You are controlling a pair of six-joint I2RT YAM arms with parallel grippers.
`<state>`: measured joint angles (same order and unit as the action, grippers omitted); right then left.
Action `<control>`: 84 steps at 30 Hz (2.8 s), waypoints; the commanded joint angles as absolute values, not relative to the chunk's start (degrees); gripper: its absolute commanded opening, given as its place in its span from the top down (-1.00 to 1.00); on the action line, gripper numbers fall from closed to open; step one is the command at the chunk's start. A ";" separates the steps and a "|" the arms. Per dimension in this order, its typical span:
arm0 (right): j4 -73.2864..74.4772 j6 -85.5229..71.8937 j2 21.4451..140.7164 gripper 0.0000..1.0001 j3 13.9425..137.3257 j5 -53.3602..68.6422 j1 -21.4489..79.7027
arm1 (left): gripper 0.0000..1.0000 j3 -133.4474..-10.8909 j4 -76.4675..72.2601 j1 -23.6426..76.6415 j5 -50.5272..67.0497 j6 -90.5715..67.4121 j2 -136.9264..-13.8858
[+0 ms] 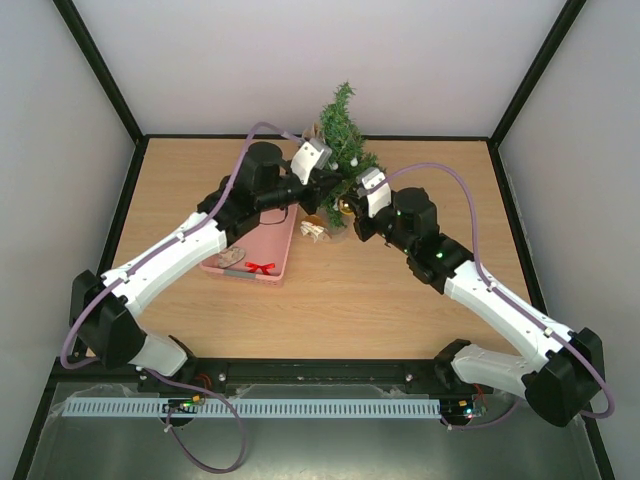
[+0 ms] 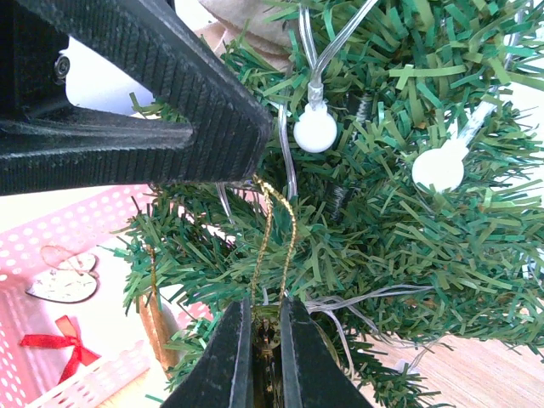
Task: Decorate the small christmas tree
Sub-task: Hang the decoration item on the Christmas tree.
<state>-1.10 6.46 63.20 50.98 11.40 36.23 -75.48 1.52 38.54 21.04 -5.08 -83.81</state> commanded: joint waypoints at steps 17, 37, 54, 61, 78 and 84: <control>-0.10 8.07 64.60 0.97 53.17 8.69 36.04 | 0.95 -78.88 5.05 38.14 19.35 -2.24 -86.49; 0.31 9.65 66.32 0.97 54.16 7.40 36.04 | 0.95 -79.37 6.68 38.14 16.32 -0.74 -86.75; -0.88 10.20 66.10 0.97 55.64 8.88 35.94 | 0.95 -78.42 4.98 38.14 20.14 -0.96 -86.17; -0.31 10.37 66.41 0.97 55.50 7.36 35.93 | 0.95 -78.48 4.44 38.14 20.09 -1.09 -86.30; 0.92 11.29 68.15 0.97 55.57 8.67 35.51 | 0.96 -78.69 6.93 38.14 17.14 -0.73 -86.95; 1.64 11.49 67.82 0.97 56.03 9.49 35.51 | 0.86 -78.77 6.88 38.14 18.32 -1.32 -86.46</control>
